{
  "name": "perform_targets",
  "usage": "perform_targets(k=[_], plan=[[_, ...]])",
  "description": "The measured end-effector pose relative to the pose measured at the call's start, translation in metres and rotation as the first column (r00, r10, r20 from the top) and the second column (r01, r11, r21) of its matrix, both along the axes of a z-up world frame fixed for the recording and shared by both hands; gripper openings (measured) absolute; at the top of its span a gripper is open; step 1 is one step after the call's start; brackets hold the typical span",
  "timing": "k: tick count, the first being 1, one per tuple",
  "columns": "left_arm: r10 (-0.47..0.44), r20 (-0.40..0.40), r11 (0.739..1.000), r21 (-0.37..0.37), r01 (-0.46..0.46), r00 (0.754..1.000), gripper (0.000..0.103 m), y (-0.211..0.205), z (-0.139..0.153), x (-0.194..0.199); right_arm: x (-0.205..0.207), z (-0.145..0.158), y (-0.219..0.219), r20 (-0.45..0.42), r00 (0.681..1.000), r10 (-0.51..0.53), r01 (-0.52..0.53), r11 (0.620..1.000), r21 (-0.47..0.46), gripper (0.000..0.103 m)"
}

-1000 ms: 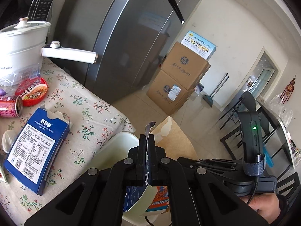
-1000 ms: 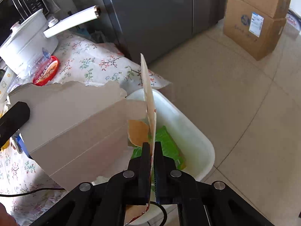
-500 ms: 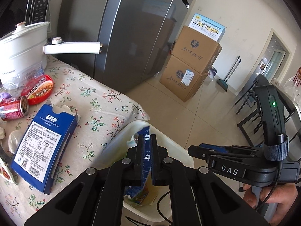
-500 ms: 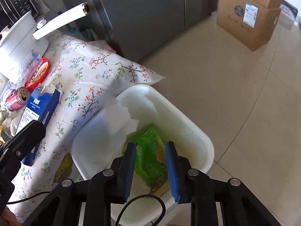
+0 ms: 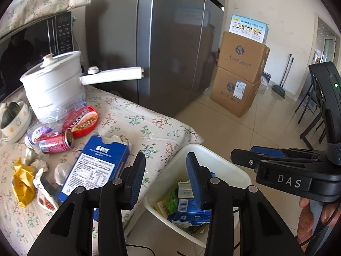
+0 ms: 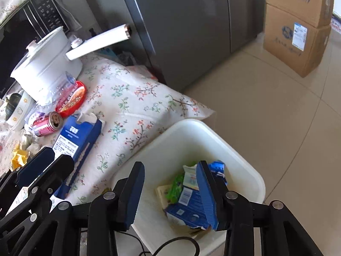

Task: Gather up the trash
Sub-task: 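Move both open tools back over the table, then grasp the yellow snack bag with the left tool while the right tool grasps the white pecan packet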

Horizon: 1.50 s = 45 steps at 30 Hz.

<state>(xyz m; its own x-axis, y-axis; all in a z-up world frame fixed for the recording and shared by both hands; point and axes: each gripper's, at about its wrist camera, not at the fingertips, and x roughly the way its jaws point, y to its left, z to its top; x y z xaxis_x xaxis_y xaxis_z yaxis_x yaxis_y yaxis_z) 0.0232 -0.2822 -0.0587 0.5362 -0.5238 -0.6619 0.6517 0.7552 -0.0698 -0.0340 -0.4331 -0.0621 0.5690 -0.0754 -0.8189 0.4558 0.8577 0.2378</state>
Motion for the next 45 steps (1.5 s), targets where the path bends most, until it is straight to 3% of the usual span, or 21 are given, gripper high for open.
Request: perform_targets(k=[3, 7, 13, 19, 26, 30, 32, 36, 42, 45], plan=[[0.067, 0.021, 0.998, 0.018, -0.067, 0.998, 0.055, 0.015, 0.005, 0.005, 0.006, 0.009, 0.013, 0.039, 0.999, 0.032, -0.031, 0.999, -0.03, 0.055], [0.154, 0.044, 0.987, 0.043, -0.156, 0.987, 0.055, 0.04, 0.01, 0.015, 0.02, 0.017, 0.038, 0.074, 0.993, 0.092, -0.089, 0.995, -0.053, 0.059], [0.31, 0.071, 0.946, 0.076, -0.315, 0.948, 0.061, 0.095, 0.012, 0.034, 0.047, 0.026, 0.085, 0.132, 0.972, 0.196, -0.184, 0.978, -0.095, 0.066], [0.462, 0.061, 0.881, 0.081, -0.466, 0.885, 0.061, 0.169, 0.013, 0.056, 0.078, 0.033, 0.147, 0.167, 0.934, 0.317, -0.3, 0.946, -0.122, 0.07], [0.62, 0.03, 0.777, 0.118, -0.618, 0.784, 0.069, 0.246, -0.001, 0.083, 0.111, 0.031, 0.209, 0.17, 0.883, 0.438, -0.411, 0.895, -0.173, 0.083], [0.658, 0.001, 0.747, 0.124, -0.653, 0.753, 0.069, 0.273, -0.014, 0.095, 0.131, 0.014, 0.23, 0.14, 0.872, 0.469, -0.449, 0.881, -0.149, 0.083], [0.661, 0.004, 0.743, 0.129, -0.656, 0.75, 0.069, 0.279, -0.019, 0.099, 0.139, 0.008, 0.237, 0.128, 0.869, 0.478, -0.459, 0.875, -0.154, 0.083], [0.632, -0.037, 0.77, 0.146, -0.621, 0.774, 0.07, 0.281, -0.031, 0.11, 0.15, 0.0, 0.24, 0.102, 0.88, 0.464, -0.445, 0.88, -0.166, 0.083], [0.557, -0.117, 0.828, 0.151, -0.539, 0.822, 0.07, 0.272, -0.051, 0.126, 0.169, -0.019, 0.223, 0.079, 0.902, 0.425, -0.421, 0.905, -0.058, 0.084], [0.521, -0.097, 0.847, 0.179, -0.5, 0.848, 0.07, 0.26, -0.057, 0.13, 0.174, -0.034, 0.225, 0.065, 0.89, 0.451, -0.454, 0.89, 0.033, 0.084]])
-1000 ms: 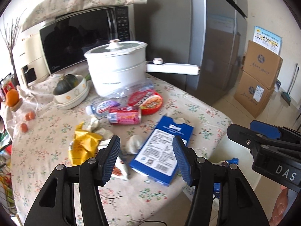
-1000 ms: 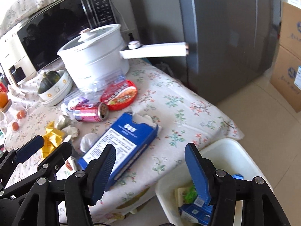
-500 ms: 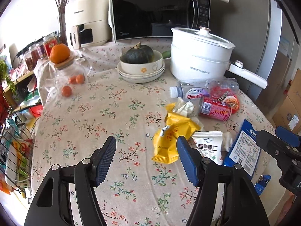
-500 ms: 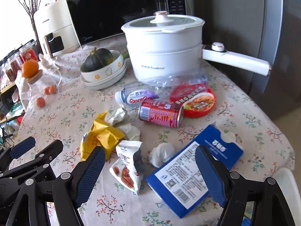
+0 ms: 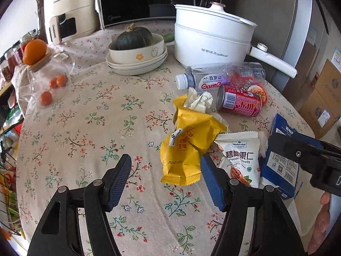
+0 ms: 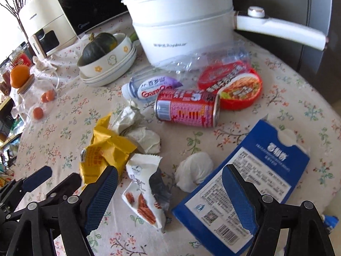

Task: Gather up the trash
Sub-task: 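Grasp the yellow snack bag with the left tool while the right tool grasps the white pecan packet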

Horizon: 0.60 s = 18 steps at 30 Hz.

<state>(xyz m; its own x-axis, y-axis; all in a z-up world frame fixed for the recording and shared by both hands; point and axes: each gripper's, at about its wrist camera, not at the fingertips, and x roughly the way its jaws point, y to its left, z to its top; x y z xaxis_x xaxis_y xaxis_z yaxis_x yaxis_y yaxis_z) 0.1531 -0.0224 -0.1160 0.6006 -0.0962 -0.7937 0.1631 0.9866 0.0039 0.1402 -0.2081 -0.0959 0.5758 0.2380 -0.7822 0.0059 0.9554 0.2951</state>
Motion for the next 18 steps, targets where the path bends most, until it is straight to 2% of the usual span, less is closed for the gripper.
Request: perform_targets(k=[2, 7, 12, 15, 17, 18], plan=[[-0.02, -0.003, 1.0, 0.016, 0.02, 1.0, 0.07, -0.006, -0.004, 0.003, 0.002, -0.008, 0.005, -0.023, 0.999, 0.033, -0.032, 0.999, 0.043, 0.084], [-0.02, -0.018, 1.0, 0.002, 0.02, 1.0, 0.07, -0.005, -0.019, 0.018, 0.006, -0.023, 0.018, -0.039, 0.997, 0.068, -0.067, 0.997, 0.034, 0.084], [0.007, -0.021, 0.999, -0.049, -0.008, 1.0, 0.07, 0.001, -0.033, 0.029, 0.01, -0.033, 0.021, -0.039, 0.996, 0.081, -0.078, 0.995, 0.057, 0.075], [0.009, -0.01, 0.999, -0.052, -0.01, 1.0, 0.07, -0.001, -0.035, 0.032, 0.013, -0.038, 0.03, -0.047, 0.993, 0.113, -0.112, 0.993, 0.029, 0.059], [-0.005, 0.002, 0.998, -0.064, 0.005, 1.0, 0.07, -0.003, -0.035, 0.032, 0.016, -0.044, 0.034, -0.056, 0.99, 0.126, -0.125, 0.992, 0.025, 0.039], [-0.014, 0.006, 0.997, -0.078, 0.014, 1.0, 0.069, -0.003, -0.035, 0.032, 0.017, -0.047, 0.036, -0.063, 0.989, 0.131, -0.13, 0.991, 0.019, 0.032]])
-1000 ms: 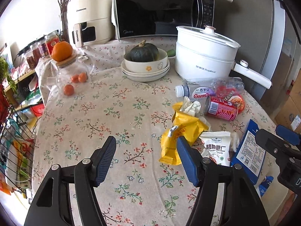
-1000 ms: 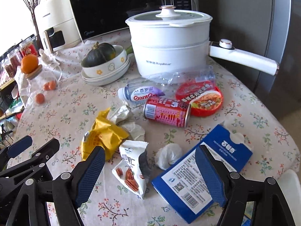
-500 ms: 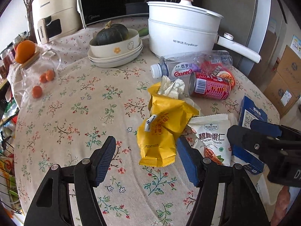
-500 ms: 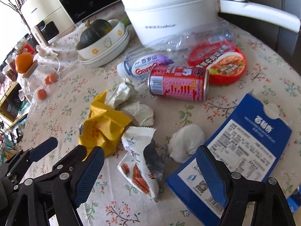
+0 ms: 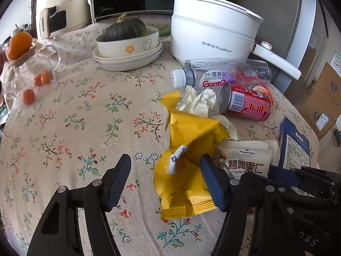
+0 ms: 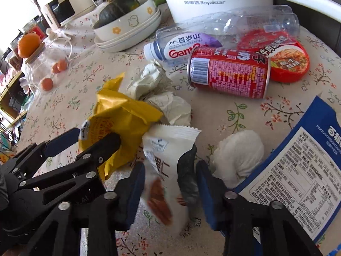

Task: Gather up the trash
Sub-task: 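Grasp the yellow snack bag with the left tool while the right tool grasps the white pecan packet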

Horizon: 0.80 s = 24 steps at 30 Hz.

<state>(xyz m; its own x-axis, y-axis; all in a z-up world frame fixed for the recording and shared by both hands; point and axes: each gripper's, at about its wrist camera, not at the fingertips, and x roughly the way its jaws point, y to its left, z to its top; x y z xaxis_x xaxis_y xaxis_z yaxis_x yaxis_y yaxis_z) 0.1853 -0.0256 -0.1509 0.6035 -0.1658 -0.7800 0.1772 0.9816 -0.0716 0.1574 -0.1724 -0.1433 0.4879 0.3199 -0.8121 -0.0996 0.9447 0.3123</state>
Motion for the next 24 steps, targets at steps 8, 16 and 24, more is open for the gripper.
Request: perform_targets(k=[8, 16, 24], plan=[[-0.05, 0.013, 0.997, -0.054, 0.05, 0.999, 0.009, -0.007, 0.001, 0.0, -0.007, 0.012, -0.001, 0.055, 0.998, 0.011, -0.01, 1.0, -0.019, 0.012], [-0.067, 0.086, 0.984, -0.159, 0.08, 0.994, 0.001, -0.006, 0.025, -0.017, -0.022, 0.029, -0.022, 0.116, 0.992, -0.046, 0.043, 0.999, 0.025, 0.011], [-0.102, 0.161, 0.967, -0.214, 0.136, 0.982, 0.001, -0.019, 0.056, -0.05, -0.059, 0.063, -0.042, 0.2, 0.976, -0.087, 0.087, 0.996, 0.011, 0.011]])
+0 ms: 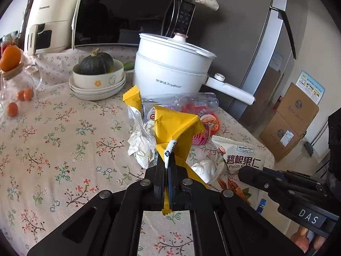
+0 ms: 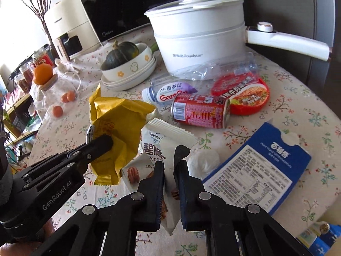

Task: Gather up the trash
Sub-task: 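Grasp the yellow snack bag with the left tool while the right tool grasps the white pecan packet, then lift and carry both held packets over the white bin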

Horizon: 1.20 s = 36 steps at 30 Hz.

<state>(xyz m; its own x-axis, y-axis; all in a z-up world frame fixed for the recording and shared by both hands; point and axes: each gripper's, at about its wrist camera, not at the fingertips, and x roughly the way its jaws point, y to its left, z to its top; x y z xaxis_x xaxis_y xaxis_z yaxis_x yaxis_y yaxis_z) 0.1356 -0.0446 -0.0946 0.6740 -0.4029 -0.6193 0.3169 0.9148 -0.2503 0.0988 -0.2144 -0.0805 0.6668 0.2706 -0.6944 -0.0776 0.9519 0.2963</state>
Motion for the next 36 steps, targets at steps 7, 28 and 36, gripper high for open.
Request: perform_targets(k=[7, 28, 36], plan=[[-0.068, 0.028, 0.996, -0.056, 0.07, 0.997, 0.001, -0.027, 0.02, -0.025, -0.032, 0.02, -0.032, 0.036, 0.998, -0.055, 0.056, 0.998, -0.011, 0.011], [-0.33, 0.021, 0.938, -0.102, 0.33, 0.944, 0.001, -0.159, -0.002, -0.072, -0.099, 0.015, -0.132, -0.014, 0.943, -0.333, 0.332, 0.943, -0.021, 0.006], [-0.43, 0.017, 0.9, -0.074, 0.43, 0.903, 0.001, -0.206, -0.016, -0.095, -0.124, 0.0, -0.169, -0.095, 0.881, -0.464, 0.464, 0.885, -0.015, 0.006]])
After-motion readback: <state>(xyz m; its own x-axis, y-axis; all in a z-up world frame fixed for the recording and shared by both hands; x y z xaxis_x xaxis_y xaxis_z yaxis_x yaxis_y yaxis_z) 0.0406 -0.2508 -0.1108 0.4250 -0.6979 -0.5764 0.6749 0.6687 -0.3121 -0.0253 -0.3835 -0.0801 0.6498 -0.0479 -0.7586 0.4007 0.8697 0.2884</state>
